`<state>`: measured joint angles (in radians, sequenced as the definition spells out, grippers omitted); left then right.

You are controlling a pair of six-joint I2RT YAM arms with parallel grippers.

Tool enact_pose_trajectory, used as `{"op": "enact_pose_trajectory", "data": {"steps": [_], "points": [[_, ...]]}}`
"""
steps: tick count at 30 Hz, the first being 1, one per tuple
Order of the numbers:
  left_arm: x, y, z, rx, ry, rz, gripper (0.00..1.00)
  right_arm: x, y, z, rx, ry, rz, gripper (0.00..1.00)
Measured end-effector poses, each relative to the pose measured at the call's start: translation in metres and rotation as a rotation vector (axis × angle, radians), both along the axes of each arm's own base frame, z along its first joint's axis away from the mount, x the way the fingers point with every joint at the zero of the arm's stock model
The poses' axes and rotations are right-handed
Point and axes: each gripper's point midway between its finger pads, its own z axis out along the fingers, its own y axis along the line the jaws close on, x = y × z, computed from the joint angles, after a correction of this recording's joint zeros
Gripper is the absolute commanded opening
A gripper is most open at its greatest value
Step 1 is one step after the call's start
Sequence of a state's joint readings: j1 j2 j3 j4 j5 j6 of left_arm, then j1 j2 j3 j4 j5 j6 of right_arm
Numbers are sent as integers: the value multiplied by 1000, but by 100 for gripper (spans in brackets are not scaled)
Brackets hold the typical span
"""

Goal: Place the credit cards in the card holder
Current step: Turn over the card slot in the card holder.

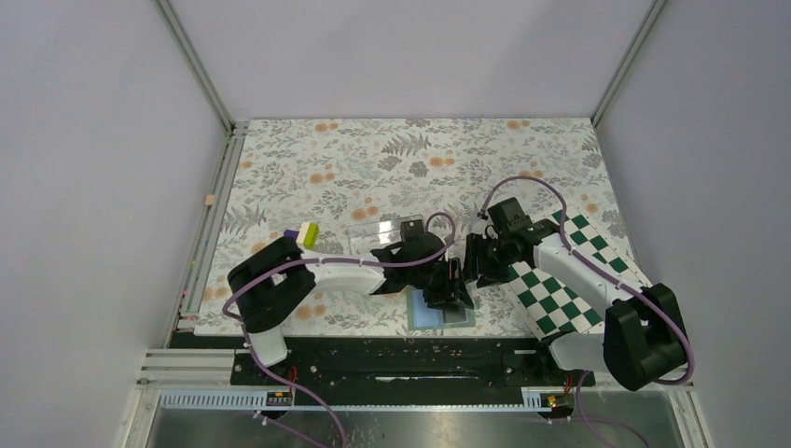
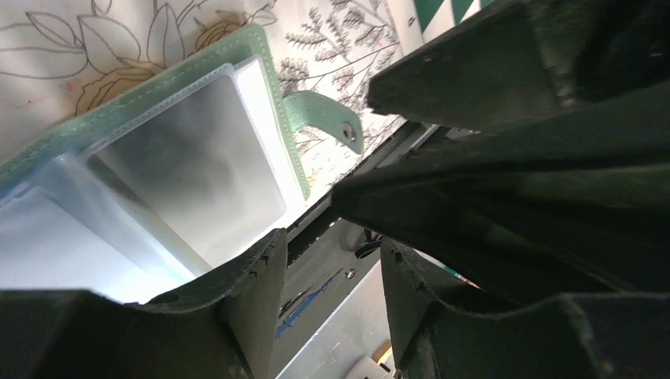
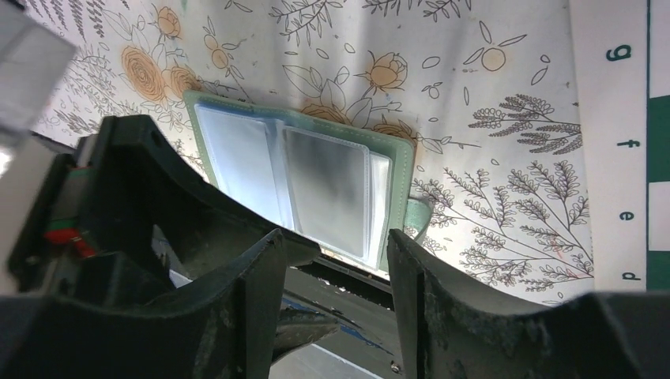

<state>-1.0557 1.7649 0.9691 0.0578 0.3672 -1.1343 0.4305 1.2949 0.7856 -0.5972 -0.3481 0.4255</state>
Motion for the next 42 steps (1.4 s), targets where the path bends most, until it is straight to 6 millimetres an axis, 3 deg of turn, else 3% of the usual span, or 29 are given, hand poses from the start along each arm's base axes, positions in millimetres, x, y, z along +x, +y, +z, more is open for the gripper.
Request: {"op": "enact_pose_trajectory", "data": {"steps": [4, 10, 13, 17, 19, 22, 28, 32, 36, 42], "points": [[-4, 0, -11, 24, 18, -11, 48, 0, -2, 0, -1, 0, -2, 58], [-2, -1, -3, 5, -16, -19, 54, 0, -3, 1, 0, -1, 0, 60], [2, 0, 18, -35, -70, -20, 55, 0, -3, 2, 3, -1, 2, 61], [15, 7, 67, -152, -177, 11, 55, 2, -1, 7, 14, -2, 6, 61], [30, 18, 91, -228, -230, 57, 55, 9, 4, 13, 28, -12, 12, 61], [58, 43, 103, -280, -269, 148, 55, 23, 11, 23, 45, -32, 21, 62], [121, 107, 80, -224, -244, 374, 53, 55, 30, 37, 76, -50, 35, 62], [146, 139, 67, -145, -211, 462, 49, 77, 44, 40, 101, -42, 41, 61], [166, 151, 63, -63, -189, 481, 43, 100, 59, 36, 128, -28, 44, 57], [193, 144, 40, 32, -143, 447, 33, 123, 77, 26, 165, 13, 43, 51]]}}
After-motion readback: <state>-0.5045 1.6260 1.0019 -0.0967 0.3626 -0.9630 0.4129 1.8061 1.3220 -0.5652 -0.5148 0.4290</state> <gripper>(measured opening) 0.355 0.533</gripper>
